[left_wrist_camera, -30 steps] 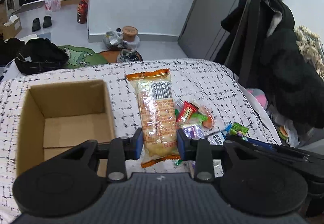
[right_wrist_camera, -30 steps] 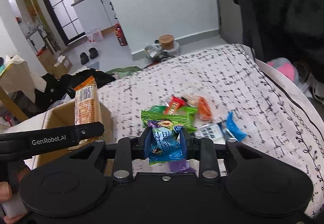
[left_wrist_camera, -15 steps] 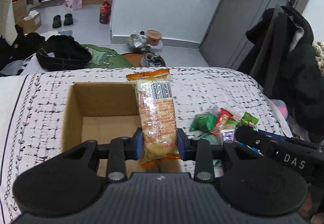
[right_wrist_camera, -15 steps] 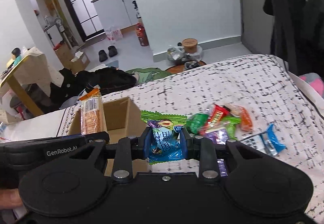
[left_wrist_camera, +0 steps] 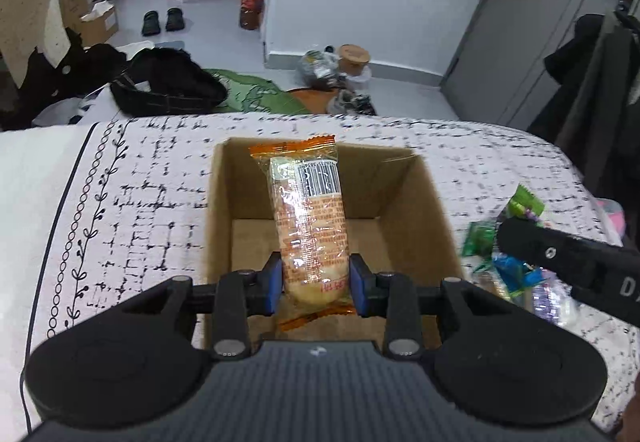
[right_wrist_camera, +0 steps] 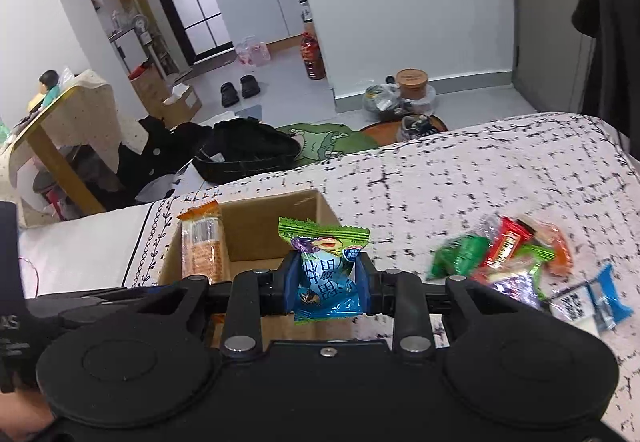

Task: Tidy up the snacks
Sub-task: 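Carry the biscuit pack into the box with the left tool while the right tool carries the blue candy there, then open both tools to drop the biscuit pack and blue candy in the box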

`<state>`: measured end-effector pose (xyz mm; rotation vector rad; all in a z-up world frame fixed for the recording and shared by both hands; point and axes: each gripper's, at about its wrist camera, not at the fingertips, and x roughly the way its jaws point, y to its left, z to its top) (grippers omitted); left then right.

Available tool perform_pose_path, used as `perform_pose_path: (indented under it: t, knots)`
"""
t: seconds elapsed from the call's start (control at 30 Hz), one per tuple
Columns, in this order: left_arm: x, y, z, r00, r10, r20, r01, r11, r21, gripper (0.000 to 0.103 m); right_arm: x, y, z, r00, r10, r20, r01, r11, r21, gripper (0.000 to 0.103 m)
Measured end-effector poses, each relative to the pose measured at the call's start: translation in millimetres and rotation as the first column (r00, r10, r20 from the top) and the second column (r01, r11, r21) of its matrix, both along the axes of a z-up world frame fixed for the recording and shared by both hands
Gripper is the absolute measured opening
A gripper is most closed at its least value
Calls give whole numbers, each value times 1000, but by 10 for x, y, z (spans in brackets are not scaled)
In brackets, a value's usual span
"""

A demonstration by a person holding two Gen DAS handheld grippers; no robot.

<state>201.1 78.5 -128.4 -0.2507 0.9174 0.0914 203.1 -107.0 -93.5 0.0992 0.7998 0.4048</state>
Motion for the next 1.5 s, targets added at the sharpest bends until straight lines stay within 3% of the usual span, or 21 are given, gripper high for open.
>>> perform_pose_path:
  t: [0.4,1.03,1.13,1.2,1.5]
  knots:
    - [46,49,-90,998,51,-27,-50,998,39,33,112,191,-101,999,28,-23,-28,999,-17,29]
    - [-92,131,181,997,79,-2,-79,996,28,42,237,245,35,999,34,7,-35,998,49,30]
    - [-107,130,217,996,84,12,-84,996,22,48,255,236,64,999,40,25,-42,995,86,36]
    - [-118,125,243,996,88,20,-89,996,25,54,265,194,68,999,39,26,-42,993,110,50]
    - [-125,18,263,999,53,10,-53,999,14,76,203,-95,55,1000,-18,19,16,995,102,68]
